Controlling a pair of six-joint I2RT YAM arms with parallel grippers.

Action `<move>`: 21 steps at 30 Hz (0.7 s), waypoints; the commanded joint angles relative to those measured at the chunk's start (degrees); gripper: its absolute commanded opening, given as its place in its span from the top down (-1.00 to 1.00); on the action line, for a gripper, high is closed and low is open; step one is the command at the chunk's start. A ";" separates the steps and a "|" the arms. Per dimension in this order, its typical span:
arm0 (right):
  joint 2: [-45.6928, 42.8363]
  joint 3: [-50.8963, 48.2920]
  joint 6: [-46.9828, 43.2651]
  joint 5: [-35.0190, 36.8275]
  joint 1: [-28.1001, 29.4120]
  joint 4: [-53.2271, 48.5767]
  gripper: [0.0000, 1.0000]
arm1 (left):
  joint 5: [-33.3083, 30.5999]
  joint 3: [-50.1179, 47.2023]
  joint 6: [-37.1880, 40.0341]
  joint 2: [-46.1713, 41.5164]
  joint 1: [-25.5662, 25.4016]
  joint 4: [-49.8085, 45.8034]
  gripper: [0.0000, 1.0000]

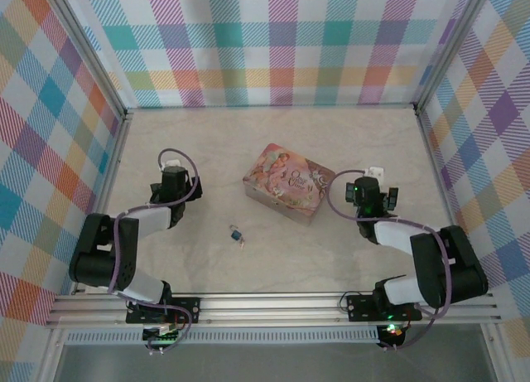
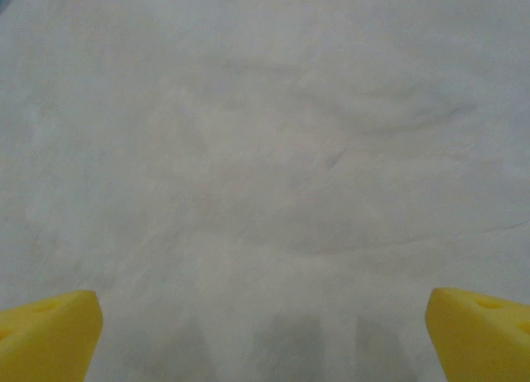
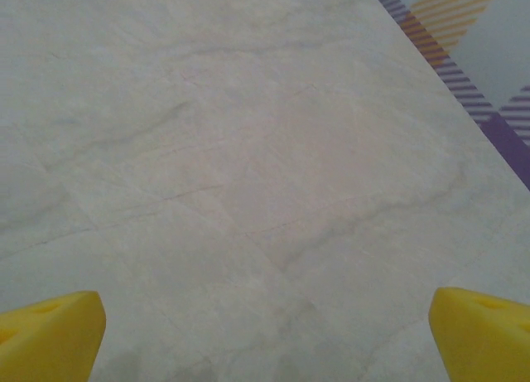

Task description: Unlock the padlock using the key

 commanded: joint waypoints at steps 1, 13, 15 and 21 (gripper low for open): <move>4.00 -2.25 -5.41 -12.46 -3.53 21.96 -0.99 | 7.86 -5.25 4.11 1.68 2.34 17.60 -1.00; 8.50 0.31 -1.72 -27.97 -11.15 19.47 -0.99 | 8.19 -7.77 4.00 3.29 2.64 23.47 -1.00; 8.93 0.96 -1.38 -29.31 -11.70 18.85 -0.99 | 8.19 -7.77 3.93 3.29 2.67 23.45 -1.00; 8.69 0.71 -1.29 -30.90 -12.52 18.96 -1.00 | 8.21 -7.95 3.95 3.19 2.67 23.86 -1.00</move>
